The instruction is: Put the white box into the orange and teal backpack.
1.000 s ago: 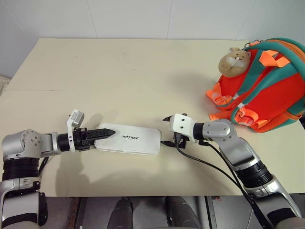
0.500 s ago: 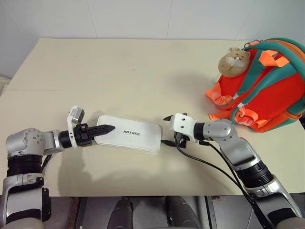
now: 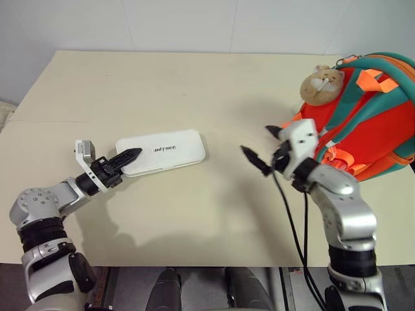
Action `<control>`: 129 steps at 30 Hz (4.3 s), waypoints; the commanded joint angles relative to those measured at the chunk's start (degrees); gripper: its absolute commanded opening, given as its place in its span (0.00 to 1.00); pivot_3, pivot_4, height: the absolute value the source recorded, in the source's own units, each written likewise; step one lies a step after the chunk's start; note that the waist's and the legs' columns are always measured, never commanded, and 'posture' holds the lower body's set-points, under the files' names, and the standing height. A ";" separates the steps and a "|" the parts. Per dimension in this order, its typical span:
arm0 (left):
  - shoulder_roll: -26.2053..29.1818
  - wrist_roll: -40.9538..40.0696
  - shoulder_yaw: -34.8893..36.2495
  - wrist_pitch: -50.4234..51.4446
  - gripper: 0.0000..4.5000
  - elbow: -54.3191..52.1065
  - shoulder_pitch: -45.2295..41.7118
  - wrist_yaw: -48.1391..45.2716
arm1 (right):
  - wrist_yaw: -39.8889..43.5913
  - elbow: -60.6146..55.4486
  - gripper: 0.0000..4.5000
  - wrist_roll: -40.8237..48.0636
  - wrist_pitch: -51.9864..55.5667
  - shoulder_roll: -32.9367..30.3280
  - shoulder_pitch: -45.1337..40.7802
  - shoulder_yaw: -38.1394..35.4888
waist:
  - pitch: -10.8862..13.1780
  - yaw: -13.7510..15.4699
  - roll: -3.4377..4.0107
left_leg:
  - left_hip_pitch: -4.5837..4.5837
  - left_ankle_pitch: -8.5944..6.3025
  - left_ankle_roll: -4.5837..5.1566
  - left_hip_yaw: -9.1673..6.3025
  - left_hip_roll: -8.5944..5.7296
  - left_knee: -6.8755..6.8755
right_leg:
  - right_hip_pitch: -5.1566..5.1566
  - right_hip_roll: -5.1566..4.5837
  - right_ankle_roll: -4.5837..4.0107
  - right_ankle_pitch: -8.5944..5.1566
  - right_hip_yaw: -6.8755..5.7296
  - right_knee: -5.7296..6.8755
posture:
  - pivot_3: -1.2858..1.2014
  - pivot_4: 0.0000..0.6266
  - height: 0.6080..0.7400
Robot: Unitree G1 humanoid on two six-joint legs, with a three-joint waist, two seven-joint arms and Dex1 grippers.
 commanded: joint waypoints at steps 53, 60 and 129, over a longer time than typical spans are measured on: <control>-7.86 -14.02 -1.95 -5.15 0.30 -7.31 -1.02 12.65 | -6.01 21.18 1.00 19.75 -7.70 -13.85 -3.81 -16.41 | 0.01 0.40 0.00 | 0.01 0.06 0.11 0.10 -0.06 -0.01 | 0.21 0.01 0.16 0.21 0.08 -0.51 | 0.52 0.24 1.00; -7.33 -15.64 -1.36 -4.79 0.30 -9.77 0.76 14.72 | -5.89 35.99 1.00 14.17 -18.04 -12.00 -13.78 -12.06 | 0.01 0.33 0.02 | 0.00 0.06 0.10 0.09 -0.06 -0.09 | 0.19 0.01 0.17 0.21 0.08 -0.51 | 0.52 0.24 1.00; 15.81 -9.53 -4.99 -9.15 0.30 0.70 -5.75 2.84 | 23.82 -4.54 0.00 68.09 17.64 -29.91 -12.87 -1.90 | 0.03 -0.73 0.03 | -0.91 0.08 0.08 0.06 -0.01 -0.09 | -0.82 0.01 0.10 0.11 0.04 -0.30 | 0.52 0.24 1.00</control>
